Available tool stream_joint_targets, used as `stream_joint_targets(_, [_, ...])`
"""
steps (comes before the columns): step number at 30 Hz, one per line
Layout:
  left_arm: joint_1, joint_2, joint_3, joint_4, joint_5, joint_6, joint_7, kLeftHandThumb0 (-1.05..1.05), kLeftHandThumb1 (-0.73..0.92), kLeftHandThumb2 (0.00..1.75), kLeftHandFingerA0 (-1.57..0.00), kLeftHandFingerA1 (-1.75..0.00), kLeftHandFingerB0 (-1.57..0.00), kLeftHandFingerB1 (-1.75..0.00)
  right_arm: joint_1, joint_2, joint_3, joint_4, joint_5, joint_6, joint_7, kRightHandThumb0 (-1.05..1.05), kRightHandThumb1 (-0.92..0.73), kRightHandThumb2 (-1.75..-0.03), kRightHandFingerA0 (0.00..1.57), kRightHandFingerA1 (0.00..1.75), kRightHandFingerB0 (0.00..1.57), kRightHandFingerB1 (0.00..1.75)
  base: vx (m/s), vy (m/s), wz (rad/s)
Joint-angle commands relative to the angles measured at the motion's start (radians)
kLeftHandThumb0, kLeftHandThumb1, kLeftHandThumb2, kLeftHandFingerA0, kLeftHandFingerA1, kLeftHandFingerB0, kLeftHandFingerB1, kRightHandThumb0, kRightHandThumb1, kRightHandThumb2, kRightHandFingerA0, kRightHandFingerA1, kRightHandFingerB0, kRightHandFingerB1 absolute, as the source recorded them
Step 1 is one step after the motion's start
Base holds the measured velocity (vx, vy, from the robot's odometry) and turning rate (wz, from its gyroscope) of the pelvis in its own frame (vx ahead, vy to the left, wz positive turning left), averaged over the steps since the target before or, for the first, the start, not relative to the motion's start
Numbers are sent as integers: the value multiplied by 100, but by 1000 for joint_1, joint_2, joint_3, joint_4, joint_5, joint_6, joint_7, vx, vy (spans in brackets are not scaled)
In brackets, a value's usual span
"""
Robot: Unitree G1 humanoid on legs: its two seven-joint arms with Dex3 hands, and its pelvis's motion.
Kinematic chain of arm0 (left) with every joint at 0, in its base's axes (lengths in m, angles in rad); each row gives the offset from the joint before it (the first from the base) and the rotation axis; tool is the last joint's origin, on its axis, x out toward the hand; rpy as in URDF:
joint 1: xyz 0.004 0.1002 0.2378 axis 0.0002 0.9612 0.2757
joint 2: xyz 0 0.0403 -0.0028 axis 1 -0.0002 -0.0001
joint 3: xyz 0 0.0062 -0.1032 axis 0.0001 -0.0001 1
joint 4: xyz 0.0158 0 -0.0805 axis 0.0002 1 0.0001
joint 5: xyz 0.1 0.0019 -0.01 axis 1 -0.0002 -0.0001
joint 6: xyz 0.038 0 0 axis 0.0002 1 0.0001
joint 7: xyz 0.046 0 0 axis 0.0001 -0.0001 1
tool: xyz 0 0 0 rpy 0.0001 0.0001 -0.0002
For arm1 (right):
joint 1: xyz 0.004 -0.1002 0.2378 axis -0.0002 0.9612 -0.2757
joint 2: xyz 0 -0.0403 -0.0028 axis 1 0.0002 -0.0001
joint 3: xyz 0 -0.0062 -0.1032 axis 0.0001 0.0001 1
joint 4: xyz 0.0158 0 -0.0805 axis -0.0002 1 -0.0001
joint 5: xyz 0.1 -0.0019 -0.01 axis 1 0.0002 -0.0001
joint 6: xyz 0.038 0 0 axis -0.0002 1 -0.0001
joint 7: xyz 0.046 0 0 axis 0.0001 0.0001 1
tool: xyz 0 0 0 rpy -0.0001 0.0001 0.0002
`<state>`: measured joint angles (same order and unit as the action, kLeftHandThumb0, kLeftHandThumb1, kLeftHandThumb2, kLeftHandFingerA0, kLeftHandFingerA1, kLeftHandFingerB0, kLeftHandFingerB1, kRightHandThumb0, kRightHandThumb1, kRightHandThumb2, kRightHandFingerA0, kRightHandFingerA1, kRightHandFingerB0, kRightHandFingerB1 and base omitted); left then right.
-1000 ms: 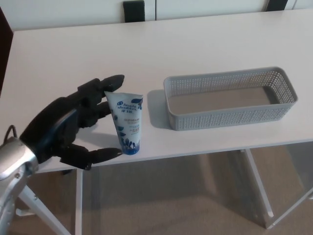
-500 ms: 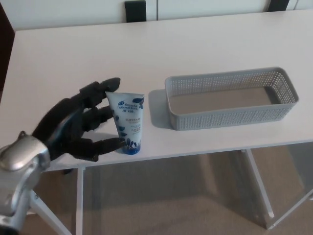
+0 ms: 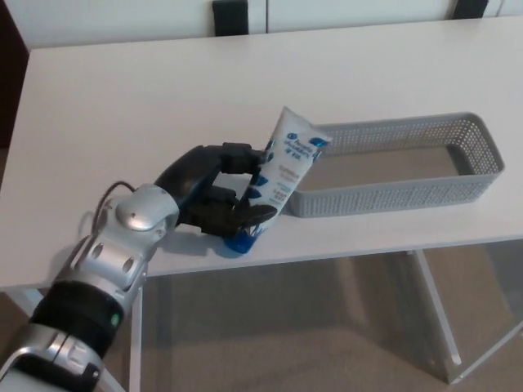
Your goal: The robot walks towards a table in front, picks a shampoo with left hand and puts it in a small grey container
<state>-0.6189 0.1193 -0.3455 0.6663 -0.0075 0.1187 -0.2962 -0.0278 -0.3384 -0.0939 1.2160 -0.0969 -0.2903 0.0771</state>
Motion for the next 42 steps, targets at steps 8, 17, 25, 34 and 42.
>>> stream_joint_targets(8, [35, 40, 67, -93, 43, -45, 1, -12, 80, 63, -113, -103, -88, -59, 9, -29, -16, -6, 22, 17, 37, -25, -64, -59, 71, 48, 54, 41, 0, 0, 0])
stream_joint_targets(17, [-44, 62, 261, -449, -4, 47, 34, -13, 76, 63, -115, -87, -93, -58, -1, -43, -5, -10, 9, 20, 31, -26, -63, -58, 70, 47, 53, 41, 0, 0, 0])
stream_joint_targets(25, [-256, 48, 167, -468, 132, 111, 40, -14, 74, 62, -121, -85, -92, -55, -4, -26, -5, 2, 13, 37, 25, -27, -61, -58, 71, 48, 55, 41, 0, 0, 0])
stream_joint_targets(34, [-474, -133, 12, -141, 224, 165, 92, -10, 72, 62, -123, -85, -92, -57, 0, -20, 2, 8, 14, 24, 33, -24, -63, -58, 70, 48, 56, 42, 0, 0, 0])
stream_joint_targets(42, [-570, -249, -9, 187, 230, 161, 98, -10, 69, 64, -122, -85, -97, -61, -3, -19, 18, 3, -4, 19, 24, -26, -63, -58, 71, 48, 54, 41, 0, 0, 0])
